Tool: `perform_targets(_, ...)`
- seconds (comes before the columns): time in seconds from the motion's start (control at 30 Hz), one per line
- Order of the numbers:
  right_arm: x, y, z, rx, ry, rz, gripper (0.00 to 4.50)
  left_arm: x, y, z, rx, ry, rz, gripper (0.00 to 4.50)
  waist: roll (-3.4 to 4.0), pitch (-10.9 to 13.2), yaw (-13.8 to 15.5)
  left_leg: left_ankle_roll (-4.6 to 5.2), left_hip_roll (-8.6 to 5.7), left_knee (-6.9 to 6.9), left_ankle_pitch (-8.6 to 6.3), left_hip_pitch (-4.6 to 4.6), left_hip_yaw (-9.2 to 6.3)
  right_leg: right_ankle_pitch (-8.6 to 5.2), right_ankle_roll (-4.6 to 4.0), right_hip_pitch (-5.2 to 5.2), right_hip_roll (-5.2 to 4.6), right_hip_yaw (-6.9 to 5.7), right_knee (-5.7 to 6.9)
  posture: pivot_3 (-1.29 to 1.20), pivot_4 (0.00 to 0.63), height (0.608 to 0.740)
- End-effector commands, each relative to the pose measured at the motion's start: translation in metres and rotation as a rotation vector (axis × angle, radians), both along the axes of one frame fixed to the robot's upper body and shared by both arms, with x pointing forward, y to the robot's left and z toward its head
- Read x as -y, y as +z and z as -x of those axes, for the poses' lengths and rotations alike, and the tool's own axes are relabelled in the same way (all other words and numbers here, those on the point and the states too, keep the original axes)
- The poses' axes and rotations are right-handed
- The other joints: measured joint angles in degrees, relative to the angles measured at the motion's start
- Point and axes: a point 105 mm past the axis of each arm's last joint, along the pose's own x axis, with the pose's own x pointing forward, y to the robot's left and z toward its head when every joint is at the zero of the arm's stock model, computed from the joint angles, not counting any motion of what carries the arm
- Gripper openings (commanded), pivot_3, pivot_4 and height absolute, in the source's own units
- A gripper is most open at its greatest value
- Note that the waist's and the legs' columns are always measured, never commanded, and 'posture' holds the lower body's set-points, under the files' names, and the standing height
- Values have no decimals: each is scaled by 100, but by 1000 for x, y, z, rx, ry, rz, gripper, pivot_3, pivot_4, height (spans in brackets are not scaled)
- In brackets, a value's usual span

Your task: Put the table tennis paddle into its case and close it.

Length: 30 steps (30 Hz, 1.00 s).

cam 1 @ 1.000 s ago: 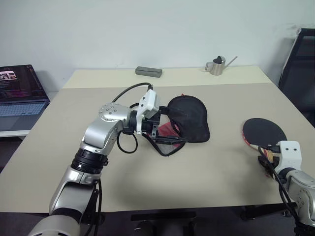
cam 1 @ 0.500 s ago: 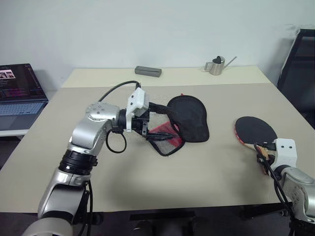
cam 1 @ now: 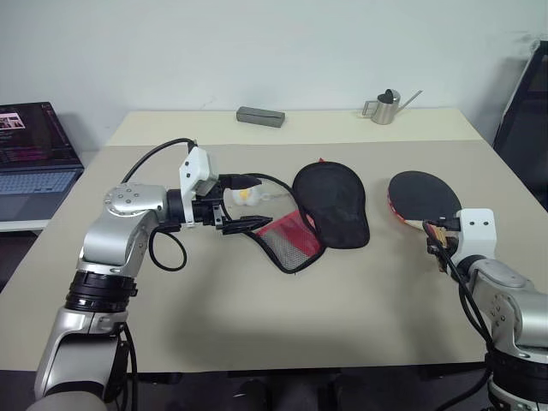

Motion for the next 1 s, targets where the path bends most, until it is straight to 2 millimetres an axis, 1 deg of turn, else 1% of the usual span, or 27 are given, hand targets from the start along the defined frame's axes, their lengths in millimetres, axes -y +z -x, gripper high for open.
perform_targets(0.03,-16,29,-7,102,62,23,1100,-8,15,0,62,42,14,4500,3,2,-2,0,0,0,0,1,0,0,0,0,0,0,3,0,150,740)
perform_targets(0.17,-42,35,-18,111,136,-11,1100,-13,14,0,61,60,10,4500,5,4,-20,0,2,0,0,3,-3,-1,-1,0,2,-3,7,0,150,740)
perform_targets(0.23,-68,36,-28,106,213,-34,1100,-14,15,2,63,65,12,4500,5,7,-48,0,2,0,0,3,-2,0,-1,0,2,-1,8,0,150,740)
perform_targets(0.3,-84,36,-34,100,258,-47,1100,-14,15,3,63,67,14,4500,6,9,-76,0,2,1,0,4,-2,0,-1,-1,3,-1,11,0,150,740)
perform_targets(0.33,-87,36,-36,98,267,-50,1100,-14,14,2,62,68,14,4500,7,10,-76,0,2,0,0,4,-2,-1,-1,-2,2,-1,12,0,150,740)
perform_targets(0.43,-118,34,-46,78,349,-78,1100,-14,12,4,60,72,15,4500,8,12,-75,0,2,0,0,3,-4,-1,-1,-2,2,-3,9,0,150,740)
perform_targets(0.53,-137,27,-54,57,394,-85,1100,-12,11,6,61,74,18,4500,8,13,-77,-1,1,1,0,3,-2,-1,-2,-3,1,-1,9,0,150,740)
perform_targets(0.73,-147,20,-68,54,407,-72,1100,-13,10,9,64,85,20,4500,9,15,-75,-1,-1,1,1,1,-2,0,-2,-7,0,-1,10,0,150,740)
perform_targets(1.0,-150,12,-82,50,386,-58,1100,-15,6,13,57,102,21,4500,10,16,-97,-2,0,0,0,-3,1,-1,-2,-18,0,3,16,0,150,740)
